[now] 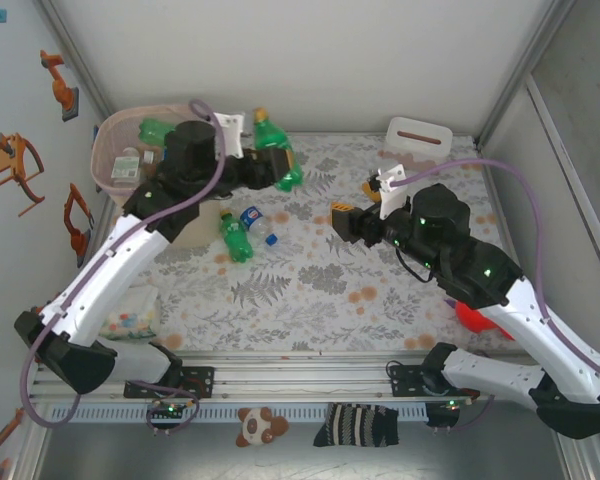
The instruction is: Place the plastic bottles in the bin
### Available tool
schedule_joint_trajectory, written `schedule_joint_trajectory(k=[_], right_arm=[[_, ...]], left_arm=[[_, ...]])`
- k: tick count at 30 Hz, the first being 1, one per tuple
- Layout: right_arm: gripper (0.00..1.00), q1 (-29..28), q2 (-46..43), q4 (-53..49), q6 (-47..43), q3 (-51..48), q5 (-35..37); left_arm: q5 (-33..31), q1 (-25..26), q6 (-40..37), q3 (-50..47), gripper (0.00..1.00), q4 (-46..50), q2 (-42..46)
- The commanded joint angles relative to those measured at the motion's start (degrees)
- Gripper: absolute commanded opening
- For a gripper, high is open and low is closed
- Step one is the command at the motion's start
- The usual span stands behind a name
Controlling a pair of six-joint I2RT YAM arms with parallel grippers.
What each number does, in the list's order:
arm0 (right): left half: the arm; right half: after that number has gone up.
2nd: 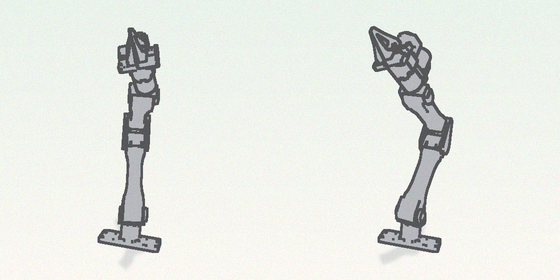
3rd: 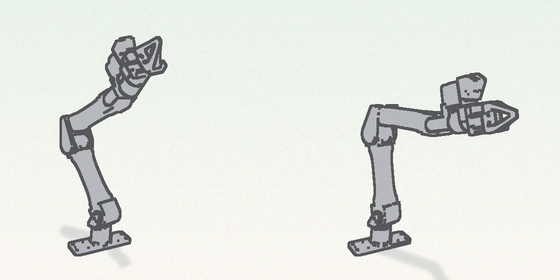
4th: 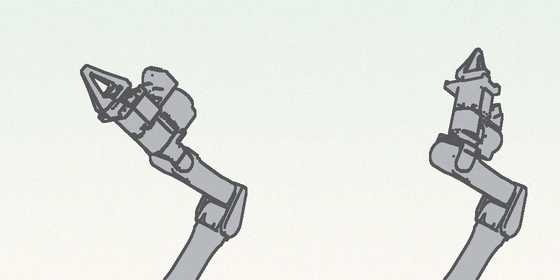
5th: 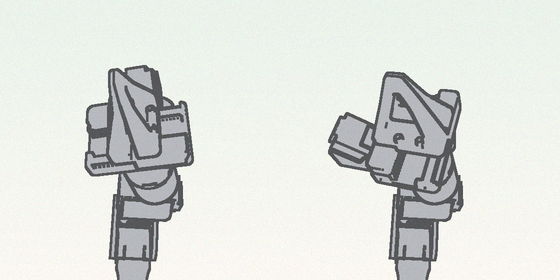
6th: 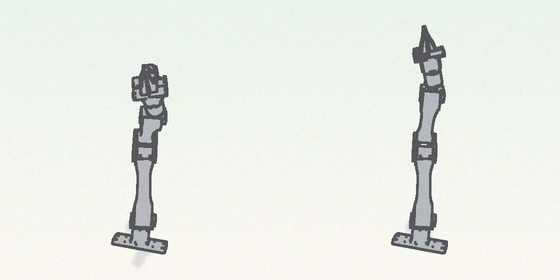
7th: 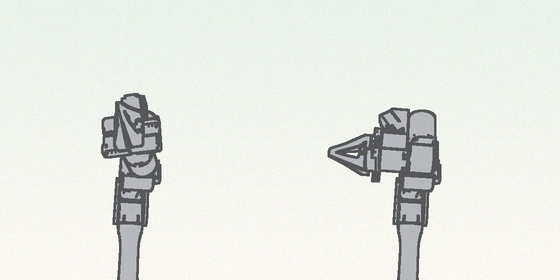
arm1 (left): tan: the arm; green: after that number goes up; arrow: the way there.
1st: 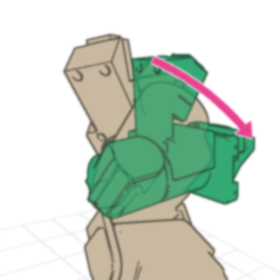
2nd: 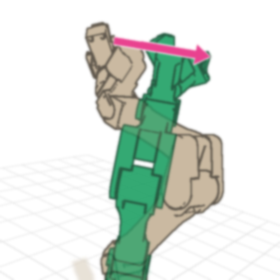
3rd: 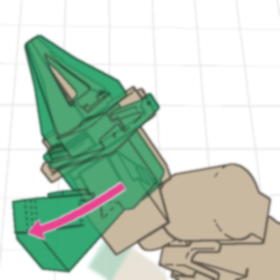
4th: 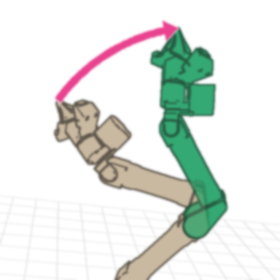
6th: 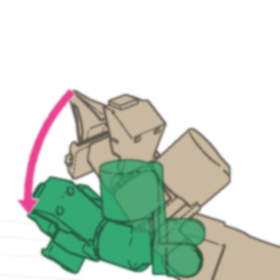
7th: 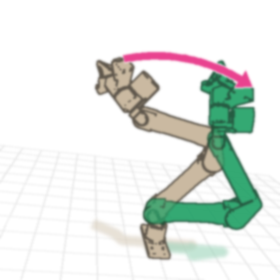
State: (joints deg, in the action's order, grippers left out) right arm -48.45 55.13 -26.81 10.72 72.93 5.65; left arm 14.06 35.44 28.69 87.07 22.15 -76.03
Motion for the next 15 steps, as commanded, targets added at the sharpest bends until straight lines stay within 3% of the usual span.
schedule_joint_trajectory(k=[1,8,15], right_arm=[[0.76,0.28,-0.37,-0.88,-0.35,0.55,1.21],[0.76,0.29,0.23,-0.61,-0.69,0.47,1.03],[0.76,0.28,0.47,-0.49,-0.71,0.12,1.29]], left_arm=[[-0.87,-5.61,1.04,2.81,0.61,5.75,3.49],[2.51,-20.32,3.63,6.67,0.61,13.57,4.16],[4.21,-30.85,8.43,10.20,0.60,18.04,1.32]])
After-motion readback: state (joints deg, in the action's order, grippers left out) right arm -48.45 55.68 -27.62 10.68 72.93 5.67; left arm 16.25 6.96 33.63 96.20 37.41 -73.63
